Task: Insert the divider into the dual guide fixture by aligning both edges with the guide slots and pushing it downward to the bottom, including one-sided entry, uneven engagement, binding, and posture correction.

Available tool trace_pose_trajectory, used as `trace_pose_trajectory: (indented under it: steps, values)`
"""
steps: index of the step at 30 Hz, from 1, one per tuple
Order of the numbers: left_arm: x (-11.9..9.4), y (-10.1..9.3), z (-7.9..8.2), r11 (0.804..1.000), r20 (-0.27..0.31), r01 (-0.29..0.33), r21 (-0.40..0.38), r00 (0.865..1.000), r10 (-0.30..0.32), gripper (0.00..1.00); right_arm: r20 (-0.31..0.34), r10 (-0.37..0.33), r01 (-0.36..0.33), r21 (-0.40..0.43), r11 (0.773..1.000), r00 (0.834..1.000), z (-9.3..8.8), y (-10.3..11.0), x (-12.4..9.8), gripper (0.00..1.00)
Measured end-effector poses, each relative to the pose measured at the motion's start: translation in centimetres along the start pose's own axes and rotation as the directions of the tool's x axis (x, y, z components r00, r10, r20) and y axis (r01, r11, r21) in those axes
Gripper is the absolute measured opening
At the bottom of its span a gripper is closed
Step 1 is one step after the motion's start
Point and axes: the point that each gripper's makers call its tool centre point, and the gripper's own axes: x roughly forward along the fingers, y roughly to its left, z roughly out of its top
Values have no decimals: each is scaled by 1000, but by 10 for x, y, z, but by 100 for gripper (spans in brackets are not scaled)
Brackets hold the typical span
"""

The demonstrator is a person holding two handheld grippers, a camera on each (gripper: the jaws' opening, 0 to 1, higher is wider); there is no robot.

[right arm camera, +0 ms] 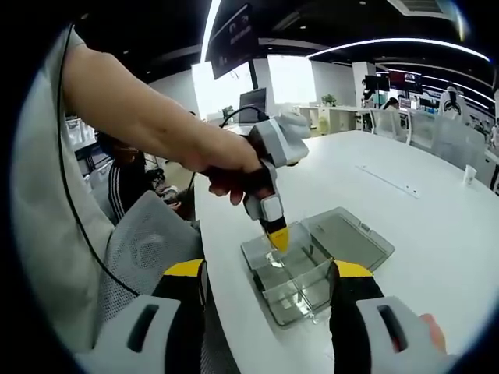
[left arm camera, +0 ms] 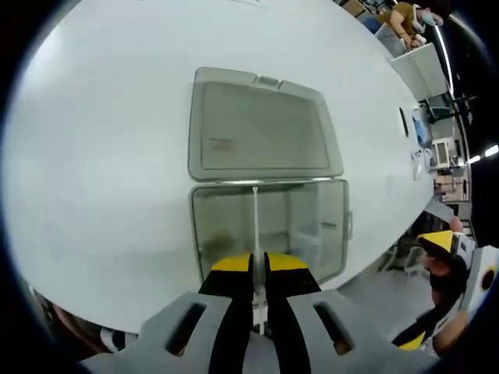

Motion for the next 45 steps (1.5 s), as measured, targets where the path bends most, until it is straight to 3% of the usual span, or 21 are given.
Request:
trace_pose_trajectory:
  steps: [45]
  values:
    - [9,1,1,998,-43,-55,42,997,57,1,-5,-10,10,8,1000,1000,-3,-6,-6,61]
